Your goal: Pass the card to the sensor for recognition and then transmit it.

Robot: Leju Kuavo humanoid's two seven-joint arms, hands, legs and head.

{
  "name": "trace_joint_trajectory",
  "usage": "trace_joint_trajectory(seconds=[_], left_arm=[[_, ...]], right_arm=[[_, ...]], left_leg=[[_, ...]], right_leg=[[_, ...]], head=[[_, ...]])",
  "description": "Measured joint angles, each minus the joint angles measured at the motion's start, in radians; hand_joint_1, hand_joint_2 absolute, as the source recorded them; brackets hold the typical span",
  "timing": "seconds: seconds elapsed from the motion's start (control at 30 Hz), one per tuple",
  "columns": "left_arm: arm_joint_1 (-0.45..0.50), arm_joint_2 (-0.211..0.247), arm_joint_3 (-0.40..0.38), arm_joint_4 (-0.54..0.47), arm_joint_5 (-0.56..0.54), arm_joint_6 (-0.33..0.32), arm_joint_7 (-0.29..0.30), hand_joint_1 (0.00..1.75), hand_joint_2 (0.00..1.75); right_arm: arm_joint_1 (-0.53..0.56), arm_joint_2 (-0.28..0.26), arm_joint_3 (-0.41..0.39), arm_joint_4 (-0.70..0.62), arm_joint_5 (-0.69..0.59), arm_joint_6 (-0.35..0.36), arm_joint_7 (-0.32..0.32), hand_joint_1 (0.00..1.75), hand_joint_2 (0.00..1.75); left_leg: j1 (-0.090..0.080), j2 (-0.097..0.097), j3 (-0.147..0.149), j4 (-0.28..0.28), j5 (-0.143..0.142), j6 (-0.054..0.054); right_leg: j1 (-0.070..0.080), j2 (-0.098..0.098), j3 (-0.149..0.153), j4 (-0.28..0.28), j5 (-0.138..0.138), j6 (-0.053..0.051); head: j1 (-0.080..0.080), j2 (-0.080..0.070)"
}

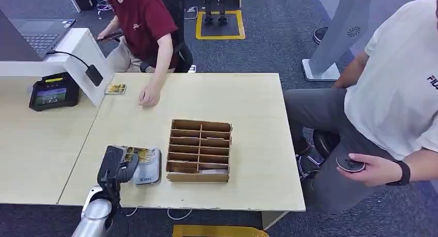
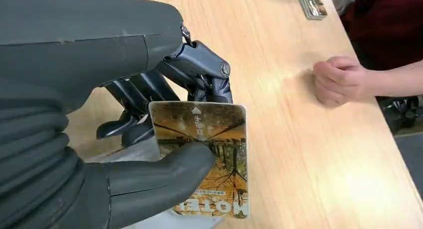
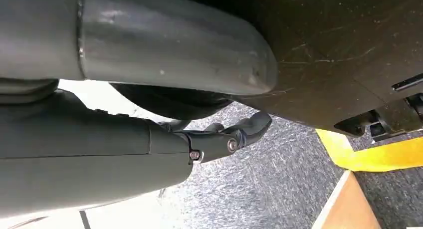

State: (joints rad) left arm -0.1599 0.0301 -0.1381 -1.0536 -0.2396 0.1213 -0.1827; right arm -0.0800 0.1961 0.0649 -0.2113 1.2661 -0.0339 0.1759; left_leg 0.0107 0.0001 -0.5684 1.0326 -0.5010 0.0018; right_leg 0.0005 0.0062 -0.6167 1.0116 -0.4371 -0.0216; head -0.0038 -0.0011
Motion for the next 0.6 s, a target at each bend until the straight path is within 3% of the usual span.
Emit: trace_joint_trajectory(seconds=[0.2, 0.4, 0.6], left_arm=[[0.020, 0.014, 0.017, -0.002, -0.029, -0.027, 0.003, 1.75, 1.75], [0.024, 0.025, 0.017, 0.003, -0.271, 0.058, 0.063, 1.75, 1.75], [0.023, 0.021, 0.017, 0.034, -0.373, 0.065, 0.090, 1.75, 1.75]], right_arm=[[0.000, 0.000, 0.010, 0.000, -0.003, 0.002, 0.000, 0.00, 0.00], [-0.001, 0.000, 0.014, 0.000, -0.010, 0.002, 0.002, 0.00, 0.00], [-0.001, 0.000, 0.022, -0.003, -0.015, 0.003, 0.003, 0.00, 0.00]], left_leg=[[0.000, 0.000, 0.000, 0.000, 0.000, 0.000], [0.000, 0.000, 0.000, 0.000, 0.000, 0.000], [0.000, 0.000, 0.000, 0.000, 0.000, 0.000]], right_leg=[[0.000, 0.000, 0.000, 0.000, 0.000, 0.000], [0.000, 0.000, 0.000, 0.000, 0.000, 0.000], [0.000, 0.000, 0.000, 0.000, 0.000, 0.000]], head=[[0.000, 0.000], [0.000, 0.000], [0.000, 0.000]])
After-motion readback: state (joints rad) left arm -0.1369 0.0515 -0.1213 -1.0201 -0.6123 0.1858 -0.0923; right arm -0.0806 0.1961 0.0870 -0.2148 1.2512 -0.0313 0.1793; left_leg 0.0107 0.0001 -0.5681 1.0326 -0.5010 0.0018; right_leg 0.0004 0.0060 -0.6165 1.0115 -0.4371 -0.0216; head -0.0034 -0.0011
